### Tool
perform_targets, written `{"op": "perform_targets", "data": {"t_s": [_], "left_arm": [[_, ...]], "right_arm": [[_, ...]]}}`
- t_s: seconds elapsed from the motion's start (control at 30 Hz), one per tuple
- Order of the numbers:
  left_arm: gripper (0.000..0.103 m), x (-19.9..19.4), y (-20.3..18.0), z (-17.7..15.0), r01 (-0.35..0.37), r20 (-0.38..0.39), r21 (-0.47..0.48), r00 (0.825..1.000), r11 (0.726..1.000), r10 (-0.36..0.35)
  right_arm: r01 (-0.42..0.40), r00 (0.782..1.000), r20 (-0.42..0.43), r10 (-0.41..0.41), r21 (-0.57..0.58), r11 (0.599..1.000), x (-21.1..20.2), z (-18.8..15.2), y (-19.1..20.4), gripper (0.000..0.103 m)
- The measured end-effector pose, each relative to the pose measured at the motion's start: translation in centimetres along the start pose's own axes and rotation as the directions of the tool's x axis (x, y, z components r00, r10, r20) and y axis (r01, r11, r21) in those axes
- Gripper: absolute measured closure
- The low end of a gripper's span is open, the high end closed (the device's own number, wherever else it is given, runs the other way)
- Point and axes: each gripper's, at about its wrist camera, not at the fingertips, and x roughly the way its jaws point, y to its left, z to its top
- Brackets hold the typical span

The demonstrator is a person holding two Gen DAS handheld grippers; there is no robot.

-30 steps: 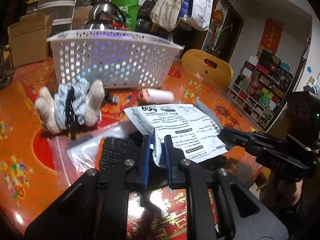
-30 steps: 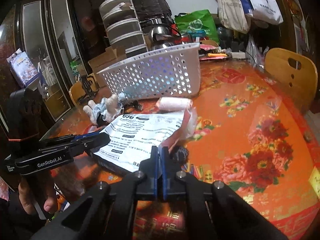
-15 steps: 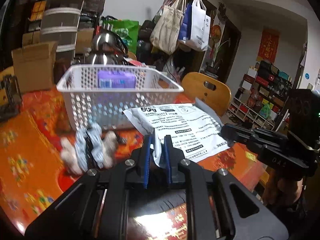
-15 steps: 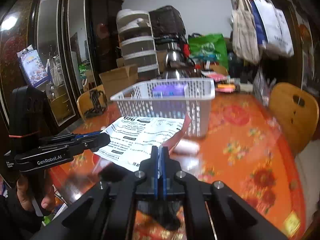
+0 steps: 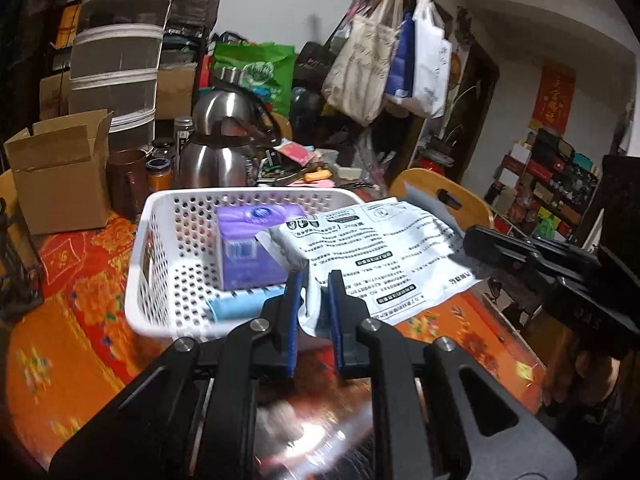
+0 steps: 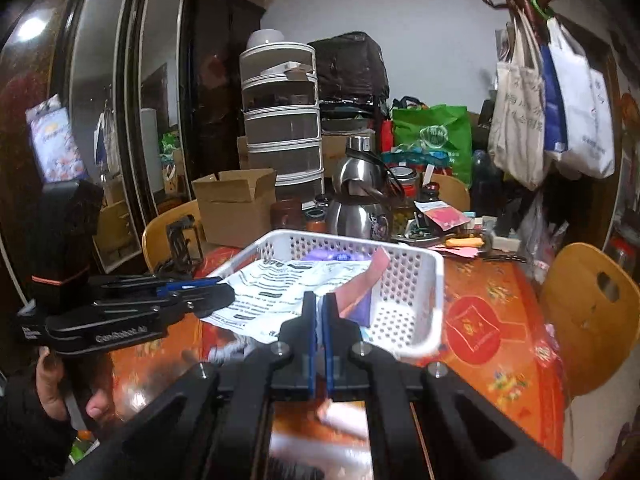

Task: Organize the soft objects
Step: 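Carry the white paper packet into the basket and release it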

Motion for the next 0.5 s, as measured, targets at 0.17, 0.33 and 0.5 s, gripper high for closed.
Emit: {"op": "perform_targets", "data": {"t_s": [0.17,0.33,0.5], "left_arm": [[0.091,5.0,3.0,2.5,-0.049,-0.088,-0.037,0.995,0.998,0.045],[0.091,8.7,4.8,1.9,-0.129,-0.133,-0.042,0.984,0.991,0.122],[0.064,9.4,5.4,0.3,-0.155,-0.164,-0.028,0.975,0.987,0.149]], "right_arm": [[0.008,0.997,-0.078,-0.008,0.000,1.000,5.4,1.9,-1.6,0.101],[-0.014,0.984,-0.180,0.015,0.004,1.000,10.5,0.7,-2.7,0.102],[-0.020,0.955,-0.297,0.010,-0.028,0.999,14.2,-2.1,-2.3,0.102]]}}
